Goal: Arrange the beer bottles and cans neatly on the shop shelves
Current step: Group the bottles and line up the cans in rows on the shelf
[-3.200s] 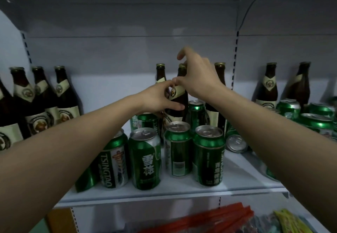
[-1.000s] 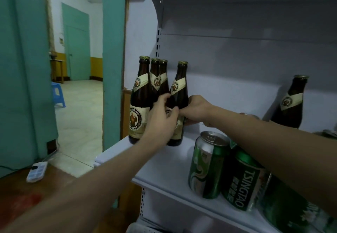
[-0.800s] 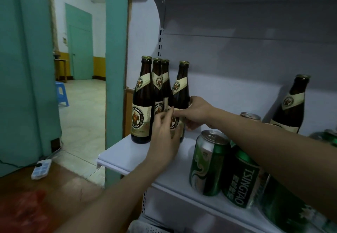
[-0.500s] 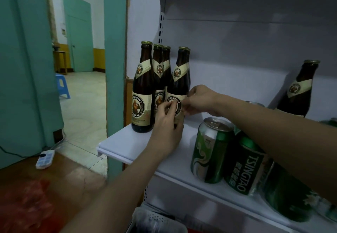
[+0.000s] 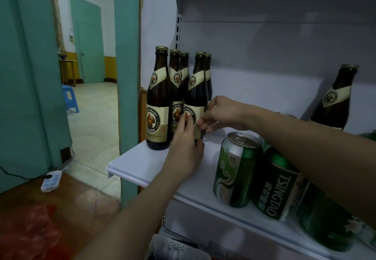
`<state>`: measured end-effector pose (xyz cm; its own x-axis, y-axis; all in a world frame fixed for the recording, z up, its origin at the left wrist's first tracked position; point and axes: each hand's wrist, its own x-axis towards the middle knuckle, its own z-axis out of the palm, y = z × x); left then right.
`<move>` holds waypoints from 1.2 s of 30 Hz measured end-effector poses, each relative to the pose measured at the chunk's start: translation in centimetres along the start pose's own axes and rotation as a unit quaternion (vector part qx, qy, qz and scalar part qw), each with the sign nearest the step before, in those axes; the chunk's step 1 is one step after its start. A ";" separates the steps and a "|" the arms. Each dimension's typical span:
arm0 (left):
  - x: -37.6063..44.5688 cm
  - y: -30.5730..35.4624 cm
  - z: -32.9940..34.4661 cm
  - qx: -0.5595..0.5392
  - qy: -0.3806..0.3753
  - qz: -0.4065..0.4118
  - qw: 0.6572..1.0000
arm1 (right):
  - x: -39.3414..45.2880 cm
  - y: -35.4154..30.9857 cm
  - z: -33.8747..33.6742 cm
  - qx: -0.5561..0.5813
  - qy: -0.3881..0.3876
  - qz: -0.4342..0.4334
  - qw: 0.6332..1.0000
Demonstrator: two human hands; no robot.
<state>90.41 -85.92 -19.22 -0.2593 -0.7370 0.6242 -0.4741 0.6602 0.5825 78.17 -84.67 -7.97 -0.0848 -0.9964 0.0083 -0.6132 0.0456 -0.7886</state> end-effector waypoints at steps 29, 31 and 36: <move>5.2 16.0 -3.7 -0.020 -0.058 0.114 0.992 | -11.9 -1.1 -14.2 -0.033 0.149 -0.039 0.988; 5.7 17.5 -2.6 -0.026 -0.075 0.108 0.991 | -12.9 -0.3 -15.3 -0.039 0.168 -0.024 0.985; 7.2 20.9 0.0 -0.051 -0.133 0.081 0.986 | -14.3 2.1 -17.5 -0.060 0.227 0.053 0.971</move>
<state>78.62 -77.43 -2.56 -0.5436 -0.6231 0.5623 -0.3248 0.7739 0.5436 64.32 -69.04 1.03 -0.4730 -0.8524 0.2228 -0.6668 0.1810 -0.7229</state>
